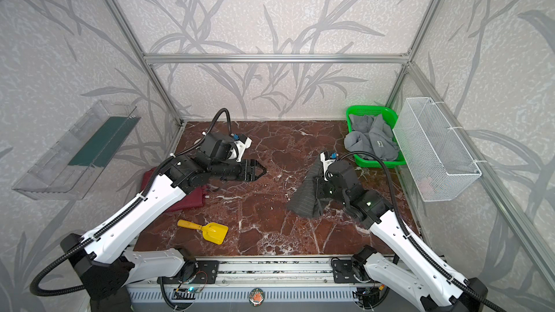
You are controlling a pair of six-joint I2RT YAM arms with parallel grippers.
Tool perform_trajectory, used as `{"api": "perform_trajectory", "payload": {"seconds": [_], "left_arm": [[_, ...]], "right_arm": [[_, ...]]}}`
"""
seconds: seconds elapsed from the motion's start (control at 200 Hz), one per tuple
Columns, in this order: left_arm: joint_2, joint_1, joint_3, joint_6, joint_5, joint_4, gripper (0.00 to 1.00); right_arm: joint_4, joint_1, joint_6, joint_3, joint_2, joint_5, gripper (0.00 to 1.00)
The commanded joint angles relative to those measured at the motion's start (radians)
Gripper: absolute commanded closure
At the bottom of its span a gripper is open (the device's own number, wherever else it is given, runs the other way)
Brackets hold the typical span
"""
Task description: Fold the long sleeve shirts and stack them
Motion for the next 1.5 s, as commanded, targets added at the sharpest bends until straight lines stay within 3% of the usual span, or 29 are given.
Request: {"api": "perform_trajectory", "payload": {"seconds": [0.0, 0.185, 0.4, 0.59, 0.72, 0.835, 1.035, 1.145, 1.495], "left_arm": [[-0.033, 0.011, -0.043, -0.053, 0.047, 0.060, 0.29], [-0.049, 0.017, -0.120, -0.123, 0.144, 0.195, 0.30], [-0.064, 0.019, -0.194, -0.158, 0.192, 0.327, 0.30], [-0.070, 0.030, -0.278, -0.186, 0.238, 0.452, 0.30], [-0.061, 0.055, -0.348, -0.223, 0.278, 0.557, 0.30], [-0.050, 0.081, -0.408, -0.271, 0.321, 0.648, 0.30], [-0.075, 0.125, -0.464, -0.301, 0.352, 0.704, 0.31], [-0.118, 0.151, -0.487, -0.294, 0.354, 0.690, 0.31], [-0.315, 0.234, -0.578, -0.218, 0.340, 0.541, 0.31]], "right_arm": [[-0.329, -0.001, -0.114, 0.146, 0.031, 0.105, 1.00], [-0.583, -0.003, -0.178, 0.329, 0.044, 0.270, 1.00], [-0.757, -0.002, -0.200, 0.383, 0.080, 0.340, 1.00], [-0.781, -0.002, -0.194, 0.386, 0.148, 0.405, 1.00], [-0.743, 0.031, -0.188, 0.379, 0.278, 0.441, 1.00], [-0.705, 0.044, -0.177, 0.404, 0.418, 0.399, 1.00], [-0.681, 0.157, -0.142, 0.504, 0.686, 0.448, 1.00], [-0.675, 0.232, -0.118, 0.584, 0.829, 0.443, 1.00], [-0.586, 0.411, -0.019, 0.754, 1.128, 0.275, 1.00]]}}
